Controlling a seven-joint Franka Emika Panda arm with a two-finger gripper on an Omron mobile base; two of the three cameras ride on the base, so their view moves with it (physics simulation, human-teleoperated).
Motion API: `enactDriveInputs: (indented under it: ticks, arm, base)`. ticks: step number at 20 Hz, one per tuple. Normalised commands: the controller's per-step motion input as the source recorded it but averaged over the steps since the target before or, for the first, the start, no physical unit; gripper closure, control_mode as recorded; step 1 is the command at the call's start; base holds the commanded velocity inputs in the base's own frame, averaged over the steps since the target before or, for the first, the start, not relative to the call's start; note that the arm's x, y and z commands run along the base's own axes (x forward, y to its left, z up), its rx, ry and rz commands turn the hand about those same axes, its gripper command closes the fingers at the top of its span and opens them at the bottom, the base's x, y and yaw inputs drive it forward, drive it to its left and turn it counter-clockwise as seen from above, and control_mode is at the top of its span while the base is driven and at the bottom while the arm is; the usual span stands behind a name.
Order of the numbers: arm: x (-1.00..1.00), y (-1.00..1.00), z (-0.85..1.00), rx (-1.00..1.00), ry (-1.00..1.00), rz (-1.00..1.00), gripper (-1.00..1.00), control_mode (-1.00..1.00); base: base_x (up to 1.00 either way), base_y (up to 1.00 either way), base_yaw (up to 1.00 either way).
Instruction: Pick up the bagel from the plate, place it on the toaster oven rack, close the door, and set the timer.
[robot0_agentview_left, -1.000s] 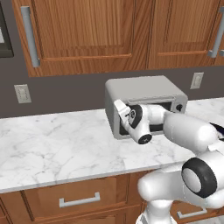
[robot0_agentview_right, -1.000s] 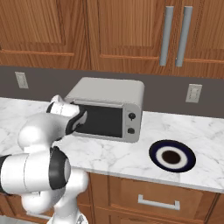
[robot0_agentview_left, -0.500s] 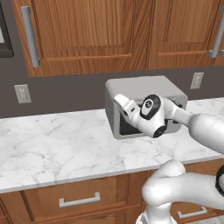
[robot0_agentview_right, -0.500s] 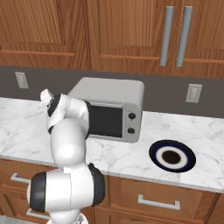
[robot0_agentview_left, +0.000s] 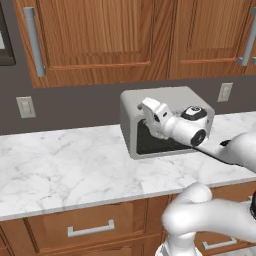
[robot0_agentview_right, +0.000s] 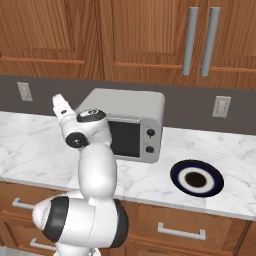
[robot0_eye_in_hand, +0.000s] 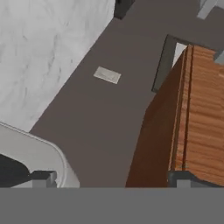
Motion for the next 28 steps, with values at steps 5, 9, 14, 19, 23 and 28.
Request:
enactDriveInputs:
  ticks: [5, 9, 14, 19, 23, 28]
  arm:
    - [-0.55, 0.01, 0.81, 0.07, 0.59, -0.32, -1.00, -1.00]
    - [-0.59, 0.00, 0.93, 0.11, 0.57, -0.35, -1.00, -1.00]
    - [-0.39, 0.03, 1.00, 0.08, 0.33, -0.23, -1.00, -1.00]
    - [-0.24, 0.15, 1.00, 0.09, 0.07, -0.03, -1.00, -1.00]
    - [-0.34, 0.18, 1.00, 0.21, 0.05, 0.00, -1.00, -1.00]
    - [-0.53, 0.06, 1.00, 0.18, 0.07, -0.06, -1.00, -1.00]
  base:
    - [0.00, 0.00, 0.00]
    - [0.00, 0.00, 0.00]
    - [0.00, 0.00, 0.00]
    - [0.00, 0.00, 0.00]
    - [0.00, 0.00, 0.00]
    - [0.00, 0.00, 0.00]
